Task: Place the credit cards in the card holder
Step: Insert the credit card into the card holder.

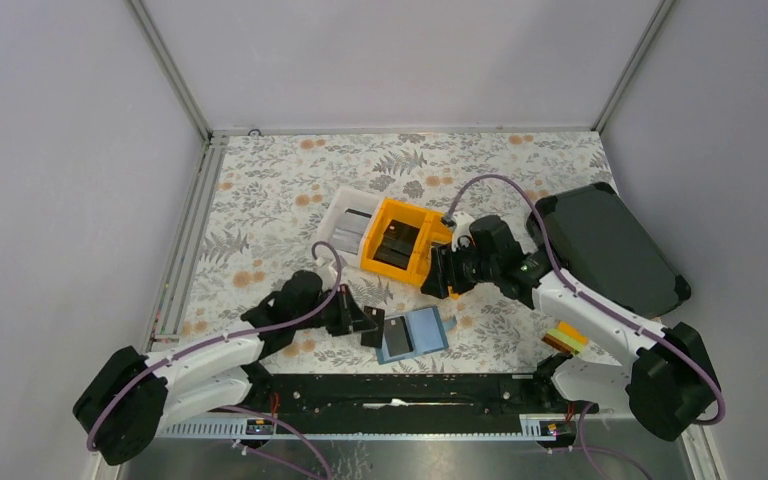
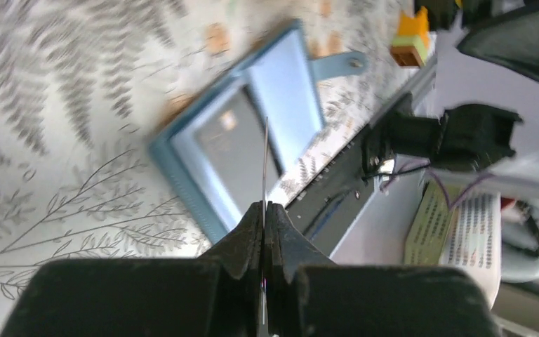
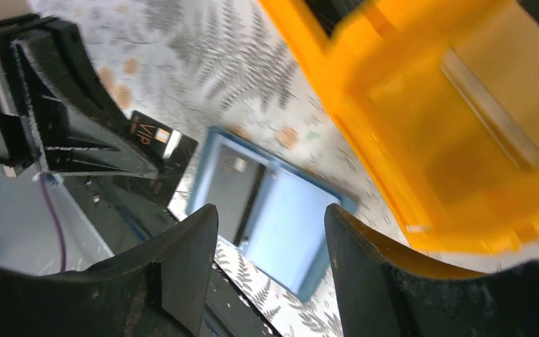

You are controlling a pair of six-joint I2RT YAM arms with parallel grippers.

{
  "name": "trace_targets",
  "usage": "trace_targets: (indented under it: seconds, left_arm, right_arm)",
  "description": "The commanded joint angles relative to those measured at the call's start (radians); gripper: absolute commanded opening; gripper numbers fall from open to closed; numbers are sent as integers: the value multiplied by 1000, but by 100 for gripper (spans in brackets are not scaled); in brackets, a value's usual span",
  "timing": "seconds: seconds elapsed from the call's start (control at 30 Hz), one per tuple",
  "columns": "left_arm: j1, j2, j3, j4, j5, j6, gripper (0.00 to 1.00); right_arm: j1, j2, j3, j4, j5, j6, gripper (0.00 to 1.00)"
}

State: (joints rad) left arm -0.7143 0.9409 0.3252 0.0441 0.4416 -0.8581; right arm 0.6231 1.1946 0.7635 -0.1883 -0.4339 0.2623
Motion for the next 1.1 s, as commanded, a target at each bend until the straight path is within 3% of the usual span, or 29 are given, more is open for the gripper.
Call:
trace_targets:
  seconds: [0.0, 0.17, 0.53, 1.07]
  left_arm:
    - [-64, 29, -111, 367, -196, -341, 0]
    - [-158, 32, -103, 356, -354, -400, 0]
    - [-278, 114, -87, 382, -510, -524, 0]
    - [-359, 296, -40, 485, -570, -592, 0]
  right_arm:
    - [-4, -71, -94, -28, 227, 133, 63]
    - [-4, -92, -154, -49, 290, 145, 63]
    - [-3, -49, -197, -65, 254, 165, 52]
    - [-2, -40, -237, -52, 225, 200, 30]
